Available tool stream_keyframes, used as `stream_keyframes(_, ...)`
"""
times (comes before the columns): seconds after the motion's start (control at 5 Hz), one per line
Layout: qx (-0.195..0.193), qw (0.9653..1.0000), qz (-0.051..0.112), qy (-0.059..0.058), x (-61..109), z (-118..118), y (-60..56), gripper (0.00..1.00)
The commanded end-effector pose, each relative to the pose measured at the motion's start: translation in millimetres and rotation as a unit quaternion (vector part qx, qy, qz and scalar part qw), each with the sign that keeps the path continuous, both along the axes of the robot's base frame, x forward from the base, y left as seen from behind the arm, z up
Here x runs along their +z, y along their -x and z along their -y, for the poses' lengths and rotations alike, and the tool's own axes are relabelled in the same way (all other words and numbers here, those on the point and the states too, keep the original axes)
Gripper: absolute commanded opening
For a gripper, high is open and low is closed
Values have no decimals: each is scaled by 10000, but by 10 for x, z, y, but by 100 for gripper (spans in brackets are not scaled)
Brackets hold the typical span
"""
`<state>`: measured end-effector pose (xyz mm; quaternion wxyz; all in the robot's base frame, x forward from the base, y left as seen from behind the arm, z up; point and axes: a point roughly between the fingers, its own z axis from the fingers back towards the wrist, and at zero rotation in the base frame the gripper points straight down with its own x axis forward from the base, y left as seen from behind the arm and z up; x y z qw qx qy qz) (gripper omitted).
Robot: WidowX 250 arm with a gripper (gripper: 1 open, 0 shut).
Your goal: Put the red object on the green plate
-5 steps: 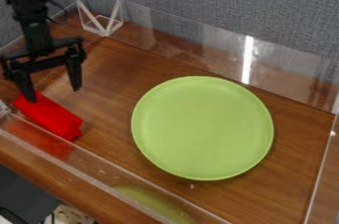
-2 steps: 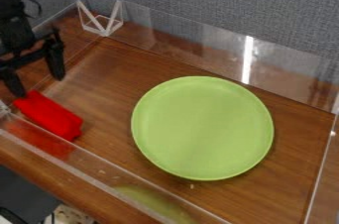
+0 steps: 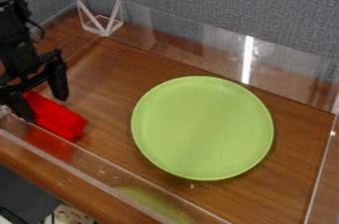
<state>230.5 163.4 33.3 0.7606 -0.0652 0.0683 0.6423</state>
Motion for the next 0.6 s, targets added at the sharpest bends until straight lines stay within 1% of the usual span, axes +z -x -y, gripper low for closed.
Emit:
stream_keyframes(0.0, 135, 9997, 129, -126, 35, -72, -64, 0)
stream_keyframes(0.2, 140, 9997, 166, -77, 141, -44, -111, 0)
stream_keyframes(0.4, 114, 9996, 244, 1, 311, 5, -170, 0)
